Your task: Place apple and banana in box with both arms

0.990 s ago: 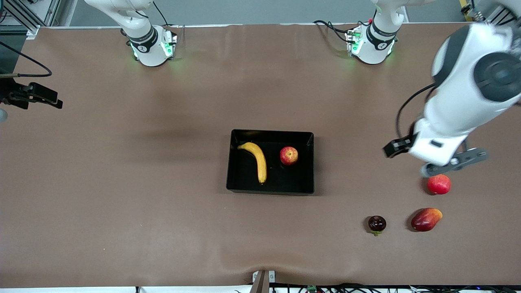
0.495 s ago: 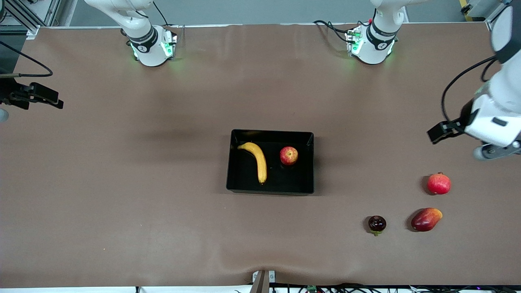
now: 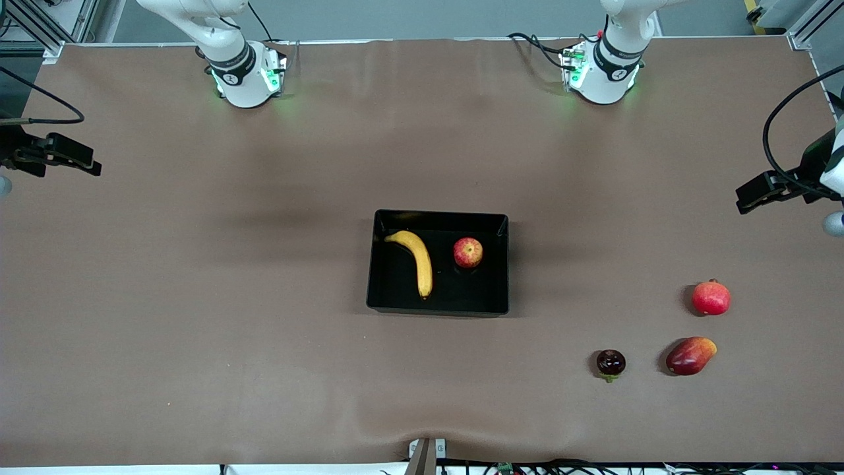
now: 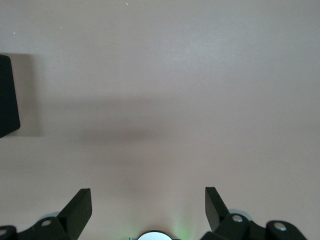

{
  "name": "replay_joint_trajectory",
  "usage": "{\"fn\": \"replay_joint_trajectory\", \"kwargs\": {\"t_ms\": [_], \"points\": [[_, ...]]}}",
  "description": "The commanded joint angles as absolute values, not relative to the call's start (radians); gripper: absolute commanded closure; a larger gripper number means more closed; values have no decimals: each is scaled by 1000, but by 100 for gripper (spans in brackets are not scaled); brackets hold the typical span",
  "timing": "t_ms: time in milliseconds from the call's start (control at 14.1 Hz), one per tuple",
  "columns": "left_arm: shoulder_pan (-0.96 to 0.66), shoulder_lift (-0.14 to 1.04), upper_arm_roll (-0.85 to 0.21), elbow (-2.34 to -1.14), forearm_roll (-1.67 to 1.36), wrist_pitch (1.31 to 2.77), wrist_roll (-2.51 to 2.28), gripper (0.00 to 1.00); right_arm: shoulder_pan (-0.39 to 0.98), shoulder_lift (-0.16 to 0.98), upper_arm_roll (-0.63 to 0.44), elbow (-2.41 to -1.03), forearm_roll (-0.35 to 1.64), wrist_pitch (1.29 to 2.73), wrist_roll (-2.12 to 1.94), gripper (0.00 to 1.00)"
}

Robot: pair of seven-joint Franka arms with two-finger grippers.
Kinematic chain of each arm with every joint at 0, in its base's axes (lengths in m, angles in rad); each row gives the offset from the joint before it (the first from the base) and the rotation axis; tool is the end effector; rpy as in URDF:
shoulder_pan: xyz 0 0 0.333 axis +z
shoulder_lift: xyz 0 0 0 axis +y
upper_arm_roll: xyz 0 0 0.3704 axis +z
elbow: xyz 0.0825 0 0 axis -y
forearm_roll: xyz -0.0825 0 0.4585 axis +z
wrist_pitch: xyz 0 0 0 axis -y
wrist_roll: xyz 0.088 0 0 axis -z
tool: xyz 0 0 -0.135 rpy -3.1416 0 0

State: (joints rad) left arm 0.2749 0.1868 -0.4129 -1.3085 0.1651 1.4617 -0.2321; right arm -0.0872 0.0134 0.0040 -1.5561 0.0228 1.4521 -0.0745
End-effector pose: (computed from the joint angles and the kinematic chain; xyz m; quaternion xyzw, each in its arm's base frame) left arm 0.6795 -0.0406 0.6703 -0.9973 -0.0581 0.0011 0.0458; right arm 0.6156 -0.0480 0.6410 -0.9982 0.0037 0.0576 0.0160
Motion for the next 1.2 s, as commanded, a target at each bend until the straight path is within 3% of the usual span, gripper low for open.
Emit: {"fn": "replay_joint_trajectory", "kwargs": {"t_ms": [0,424,1131], "points": [[188,86,-306,-1397,115,1460,-213,0,-83,-2,0,-1548,15,1433,-72,0],[-50,-66,-46,-1563,84,1468,-141,0,-83,-8,-5,-1537,-17,1417,-71,0],[-44,-68,-52,-1554,97,1457,-46,0,-84,-6,-5,-1540,-3,1381,-67,0]]}}
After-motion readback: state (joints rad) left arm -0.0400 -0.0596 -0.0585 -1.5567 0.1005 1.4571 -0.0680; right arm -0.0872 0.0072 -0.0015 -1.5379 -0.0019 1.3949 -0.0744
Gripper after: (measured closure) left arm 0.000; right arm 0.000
